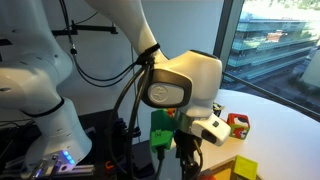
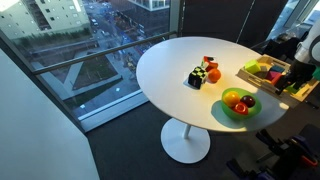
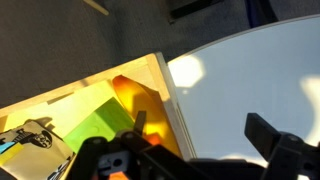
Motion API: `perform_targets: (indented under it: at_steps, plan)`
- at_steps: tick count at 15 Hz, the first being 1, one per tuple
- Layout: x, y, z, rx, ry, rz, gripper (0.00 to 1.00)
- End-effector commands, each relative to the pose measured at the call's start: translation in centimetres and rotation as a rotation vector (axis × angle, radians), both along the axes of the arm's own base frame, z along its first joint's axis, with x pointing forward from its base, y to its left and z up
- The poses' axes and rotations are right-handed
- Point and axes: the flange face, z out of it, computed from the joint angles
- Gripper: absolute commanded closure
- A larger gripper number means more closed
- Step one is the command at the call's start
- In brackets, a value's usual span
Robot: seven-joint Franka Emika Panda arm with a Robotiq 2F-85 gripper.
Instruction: Turn the box to the right, then put the orange block on the table
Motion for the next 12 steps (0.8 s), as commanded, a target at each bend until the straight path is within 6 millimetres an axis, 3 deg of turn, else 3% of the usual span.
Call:
perform_targets:
  at_steps: [1,12]
  plan:
    - [0.6,-1.5,-0.5,-0.009,-0.007,-0.002,0.00]
    - [1.1,-1.7,-2.1,0.016,-0.014,-0.034,0.00]
